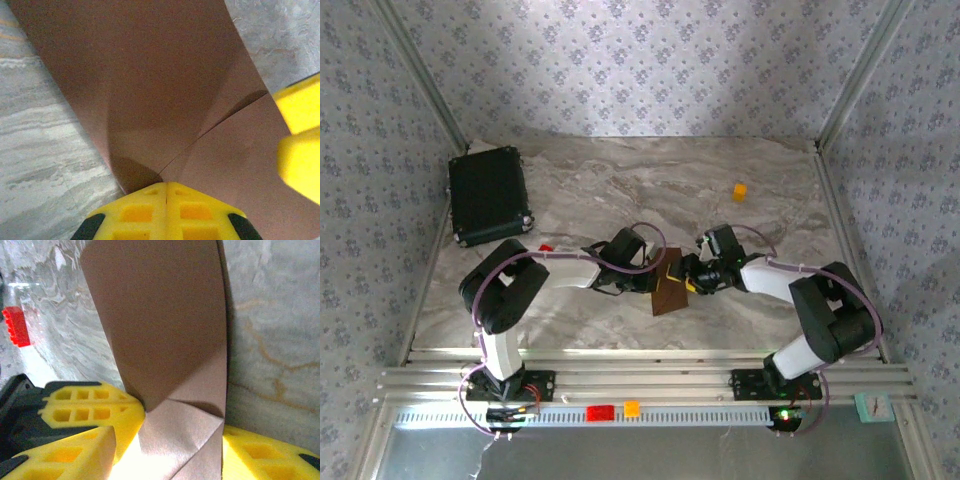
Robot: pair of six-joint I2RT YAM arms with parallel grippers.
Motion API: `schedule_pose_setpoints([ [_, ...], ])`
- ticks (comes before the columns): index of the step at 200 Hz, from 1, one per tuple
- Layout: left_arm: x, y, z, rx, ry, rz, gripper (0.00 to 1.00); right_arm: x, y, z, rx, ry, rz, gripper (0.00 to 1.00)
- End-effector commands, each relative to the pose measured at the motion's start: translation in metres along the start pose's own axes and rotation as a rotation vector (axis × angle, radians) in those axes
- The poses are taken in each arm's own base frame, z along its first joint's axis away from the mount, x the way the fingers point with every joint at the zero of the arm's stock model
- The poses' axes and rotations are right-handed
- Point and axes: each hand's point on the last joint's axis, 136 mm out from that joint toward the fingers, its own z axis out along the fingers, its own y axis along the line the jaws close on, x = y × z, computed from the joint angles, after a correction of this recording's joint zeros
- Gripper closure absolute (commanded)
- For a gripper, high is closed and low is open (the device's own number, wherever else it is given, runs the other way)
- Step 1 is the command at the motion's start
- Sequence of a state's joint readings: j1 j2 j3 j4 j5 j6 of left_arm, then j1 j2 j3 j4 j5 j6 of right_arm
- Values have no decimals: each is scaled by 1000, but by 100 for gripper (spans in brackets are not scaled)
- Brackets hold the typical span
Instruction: Fold a paper plane with a square sheet of paper (pick it up from the middle)
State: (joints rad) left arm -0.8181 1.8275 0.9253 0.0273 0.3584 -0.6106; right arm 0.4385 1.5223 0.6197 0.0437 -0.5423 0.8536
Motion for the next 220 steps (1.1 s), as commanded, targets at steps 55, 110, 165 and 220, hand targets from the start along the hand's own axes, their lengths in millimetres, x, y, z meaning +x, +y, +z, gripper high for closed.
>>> schedule_pose_setpoints([
  [55, 30, 20, 7, -49, 84, -31, 100, -6, -10, 10, -76, 5, 24, 62],
  [110, 26, 15, 1, -36, 61, -27, 98, -8, -15, 7, -115, -12, 38, 81],
  [165, 13, -1, -16, -1, 4, -18, 81, -13, 1, -7, -176, -40, 7, 94],
  [220, -13, 1, -71, -42, -217, -29, 61, -8, 18, -44, -27, -109, -201, 95],
])
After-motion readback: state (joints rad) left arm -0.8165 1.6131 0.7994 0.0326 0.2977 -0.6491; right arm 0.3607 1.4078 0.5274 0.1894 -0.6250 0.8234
